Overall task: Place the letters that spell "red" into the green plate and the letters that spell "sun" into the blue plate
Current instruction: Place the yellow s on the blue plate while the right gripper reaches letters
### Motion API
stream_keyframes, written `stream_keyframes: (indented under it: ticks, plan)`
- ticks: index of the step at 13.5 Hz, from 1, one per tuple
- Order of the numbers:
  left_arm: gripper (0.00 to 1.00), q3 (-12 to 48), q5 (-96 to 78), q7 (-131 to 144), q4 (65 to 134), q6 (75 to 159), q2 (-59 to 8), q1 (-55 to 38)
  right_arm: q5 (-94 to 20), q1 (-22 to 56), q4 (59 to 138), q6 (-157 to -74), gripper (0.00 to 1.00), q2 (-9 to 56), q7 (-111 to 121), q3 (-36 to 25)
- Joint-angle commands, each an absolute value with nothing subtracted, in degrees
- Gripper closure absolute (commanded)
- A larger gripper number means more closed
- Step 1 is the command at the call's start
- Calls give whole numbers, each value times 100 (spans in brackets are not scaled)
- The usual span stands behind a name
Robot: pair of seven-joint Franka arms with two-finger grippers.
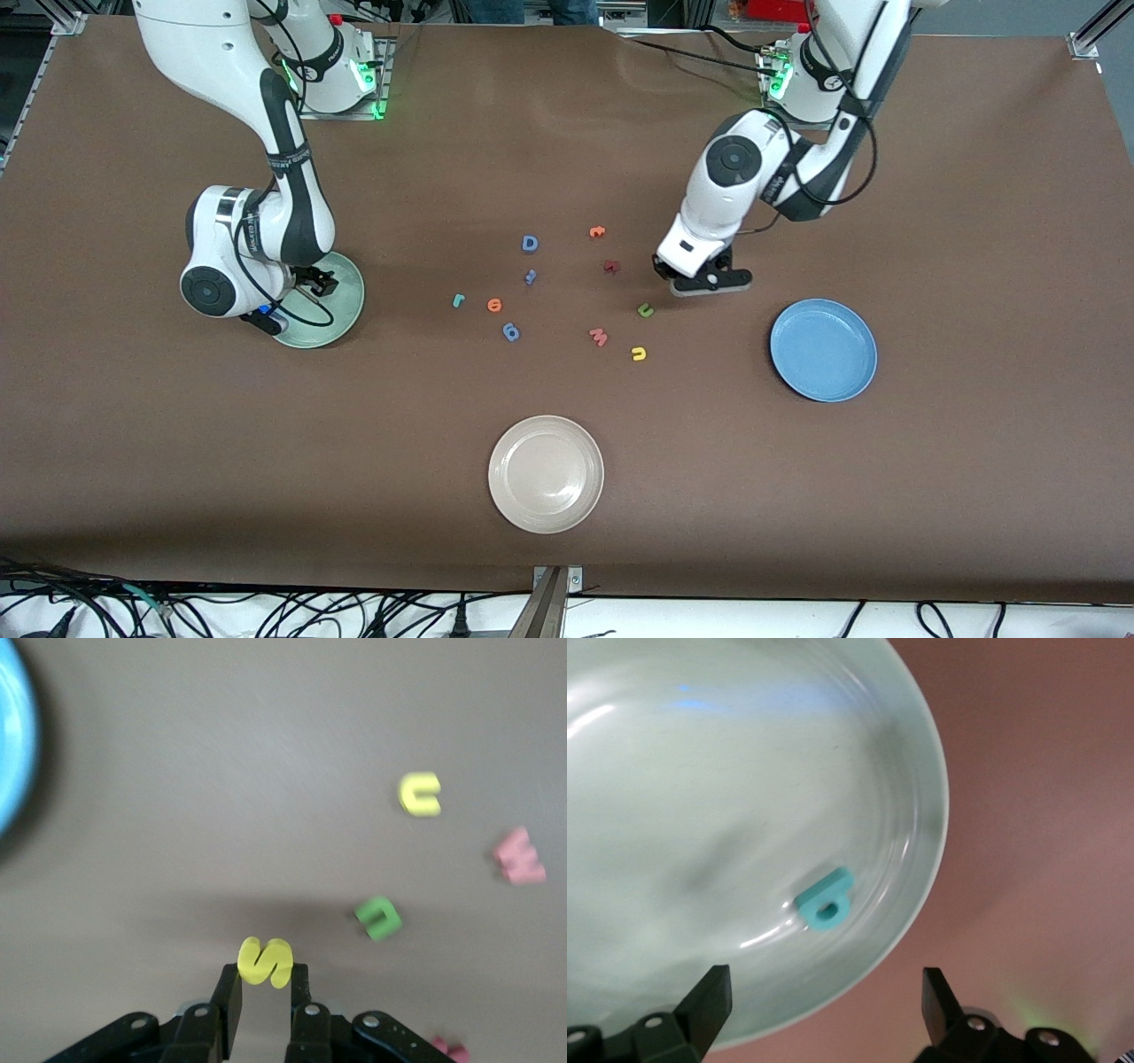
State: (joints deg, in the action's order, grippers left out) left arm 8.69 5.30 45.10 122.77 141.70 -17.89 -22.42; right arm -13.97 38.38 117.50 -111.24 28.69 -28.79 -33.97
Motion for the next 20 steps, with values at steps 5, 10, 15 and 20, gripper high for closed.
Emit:
stream_keyframes:
  ticks: [5, 10, 15, 20]
  plan:
    - [88, 967, 97, 2720, 11145, 12473, -1793, -1074, -1406, 4288, 10645, -9835, 2, 2356, -2909, -3401]
    - [88, 809, 114, 1101, 11285, 12401, -1872, -431, -2101, 4947, 10178, -10228, 2, 2312, -2865, -3393]
    - [87, 142, 18, 160, 11329, 12550, -2030, -439, -2118, 5273, 10274, -11434, 2, 2601, -2577, -2954]
    - [87, -18, -158, 35, 11329, 13227, -2495, -483, -2127, 5273, 11125, -12740, 2, 2733, -1838, -2576]
